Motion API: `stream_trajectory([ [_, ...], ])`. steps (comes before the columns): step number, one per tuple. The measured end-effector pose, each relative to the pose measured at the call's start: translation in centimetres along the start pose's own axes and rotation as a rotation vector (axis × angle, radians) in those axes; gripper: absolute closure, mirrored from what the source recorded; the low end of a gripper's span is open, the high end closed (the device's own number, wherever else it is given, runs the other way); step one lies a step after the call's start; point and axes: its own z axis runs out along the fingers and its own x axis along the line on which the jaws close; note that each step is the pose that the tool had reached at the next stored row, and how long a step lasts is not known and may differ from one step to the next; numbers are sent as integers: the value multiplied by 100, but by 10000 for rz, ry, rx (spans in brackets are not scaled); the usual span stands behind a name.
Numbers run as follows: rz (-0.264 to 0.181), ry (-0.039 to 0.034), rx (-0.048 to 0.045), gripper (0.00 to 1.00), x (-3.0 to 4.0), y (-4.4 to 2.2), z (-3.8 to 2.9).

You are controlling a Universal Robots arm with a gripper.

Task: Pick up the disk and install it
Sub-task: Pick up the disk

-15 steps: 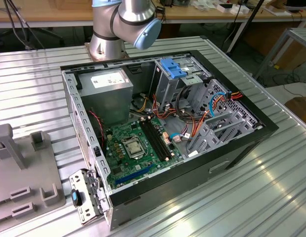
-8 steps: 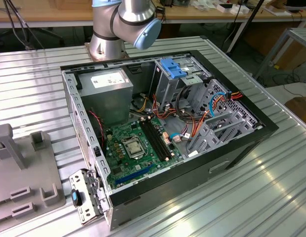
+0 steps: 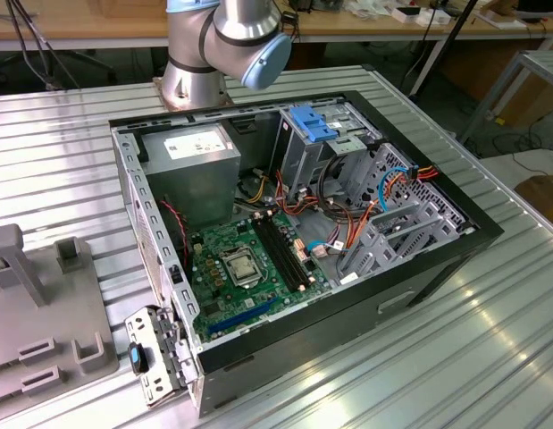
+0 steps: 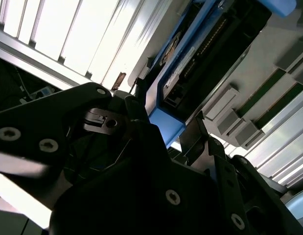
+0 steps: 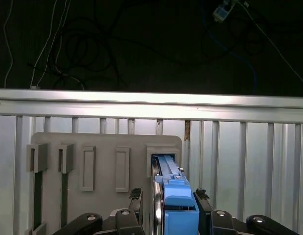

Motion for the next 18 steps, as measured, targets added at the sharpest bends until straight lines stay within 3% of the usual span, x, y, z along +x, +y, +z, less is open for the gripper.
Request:
stream_trajectory([
  [11,0,2,-2,47,-1,-1,-100],
  [18,0,1,0,47,-2,-1,-104],
])
